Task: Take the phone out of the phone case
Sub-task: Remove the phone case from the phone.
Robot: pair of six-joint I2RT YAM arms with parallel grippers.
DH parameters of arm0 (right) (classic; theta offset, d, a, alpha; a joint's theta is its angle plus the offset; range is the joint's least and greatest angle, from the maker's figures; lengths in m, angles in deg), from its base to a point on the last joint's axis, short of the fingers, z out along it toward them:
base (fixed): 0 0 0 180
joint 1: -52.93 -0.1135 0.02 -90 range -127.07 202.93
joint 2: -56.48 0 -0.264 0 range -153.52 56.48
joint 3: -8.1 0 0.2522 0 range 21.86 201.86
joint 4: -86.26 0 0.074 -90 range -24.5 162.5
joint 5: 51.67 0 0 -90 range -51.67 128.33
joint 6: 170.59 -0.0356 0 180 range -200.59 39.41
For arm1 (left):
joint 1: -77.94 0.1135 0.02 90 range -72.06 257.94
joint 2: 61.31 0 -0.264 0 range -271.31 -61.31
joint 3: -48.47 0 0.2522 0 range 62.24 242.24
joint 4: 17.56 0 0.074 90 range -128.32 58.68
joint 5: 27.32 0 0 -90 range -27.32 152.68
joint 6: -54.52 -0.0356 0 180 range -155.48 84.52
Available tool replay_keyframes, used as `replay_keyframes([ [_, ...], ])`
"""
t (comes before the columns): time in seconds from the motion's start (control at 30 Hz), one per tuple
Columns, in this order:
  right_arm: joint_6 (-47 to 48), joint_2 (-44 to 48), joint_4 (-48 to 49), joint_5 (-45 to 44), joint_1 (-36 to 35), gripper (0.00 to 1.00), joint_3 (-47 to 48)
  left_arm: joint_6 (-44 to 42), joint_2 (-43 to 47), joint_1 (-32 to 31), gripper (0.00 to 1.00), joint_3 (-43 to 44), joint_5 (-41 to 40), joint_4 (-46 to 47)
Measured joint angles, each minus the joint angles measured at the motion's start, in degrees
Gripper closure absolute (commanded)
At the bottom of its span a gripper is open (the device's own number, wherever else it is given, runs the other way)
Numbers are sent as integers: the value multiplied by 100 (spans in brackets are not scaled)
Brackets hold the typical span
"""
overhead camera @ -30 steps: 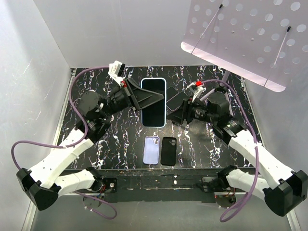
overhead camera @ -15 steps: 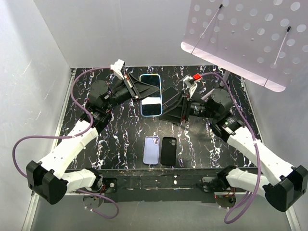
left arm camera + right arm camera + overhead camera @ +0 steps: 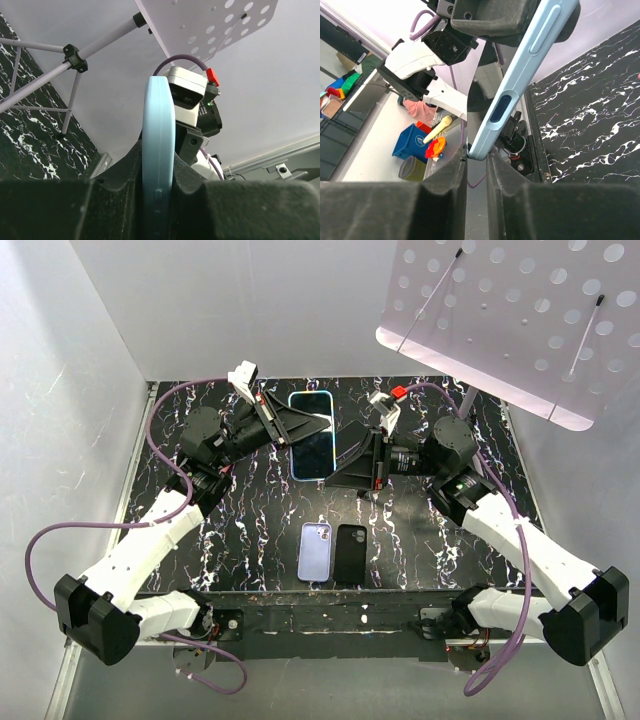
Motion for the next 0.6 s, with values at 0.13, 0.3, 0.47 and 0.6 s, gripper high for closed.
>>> replay_keyframes([
  [0.13, -136, -42, 68, 170, 0, 99, 0, 11, 0, 9, 100, 0, 157, 181],
  [0.3, 702, 50, -262, 131, -59, 99, 59, 332, -199, 72, 100, 2, 647, 575],
  [0.47, 2293, 201, -1119, -260, -118, 99, 372, 1456, -555, 164, 100, -85, 1082, 1464],
  [0.6, 3294, -107, -1528, -968, -96, 99, 654, 2041, -479, 66, 100, -107, 1432, 1714],
])
